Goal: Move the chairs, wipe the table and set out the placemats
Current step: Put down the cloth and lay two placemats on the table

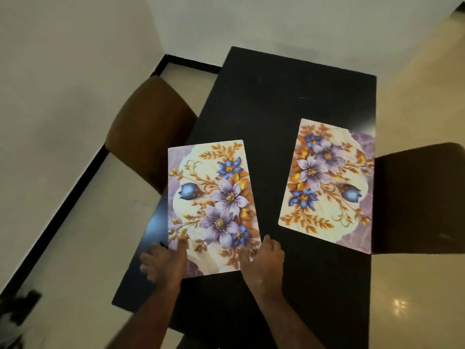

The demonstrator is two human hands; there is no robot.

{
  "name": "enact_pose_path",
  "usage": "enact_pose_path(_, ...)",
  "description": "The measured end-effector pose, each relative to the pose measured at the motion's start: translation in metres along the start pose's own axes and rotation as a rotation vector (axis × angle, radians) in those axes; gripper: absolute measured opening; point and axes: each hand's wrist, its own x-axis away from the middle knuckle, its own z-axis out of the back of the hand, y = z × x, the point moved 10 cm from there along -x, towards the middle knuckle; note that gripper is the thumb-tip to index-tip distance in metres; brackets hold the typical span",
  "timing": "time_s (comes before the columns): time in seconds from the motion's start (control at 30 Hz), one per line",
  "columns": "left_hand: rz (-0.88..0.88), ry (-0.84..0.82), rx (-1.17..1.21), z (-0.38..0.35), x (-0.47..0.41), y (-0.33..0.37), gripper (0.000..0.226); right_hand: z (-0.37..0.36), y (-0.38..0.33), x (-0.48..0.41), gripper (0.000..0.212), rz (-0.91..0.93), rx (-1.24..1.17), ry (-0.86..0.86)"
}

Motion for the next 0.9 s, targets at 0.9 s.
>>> enact_pose_path(0.9,-0.155,-0.286,0.575,0.02,-0.02,0.02,0.032,0.017,-0.009,-0.027,0.009,-0.145,-0.761,-0.142)
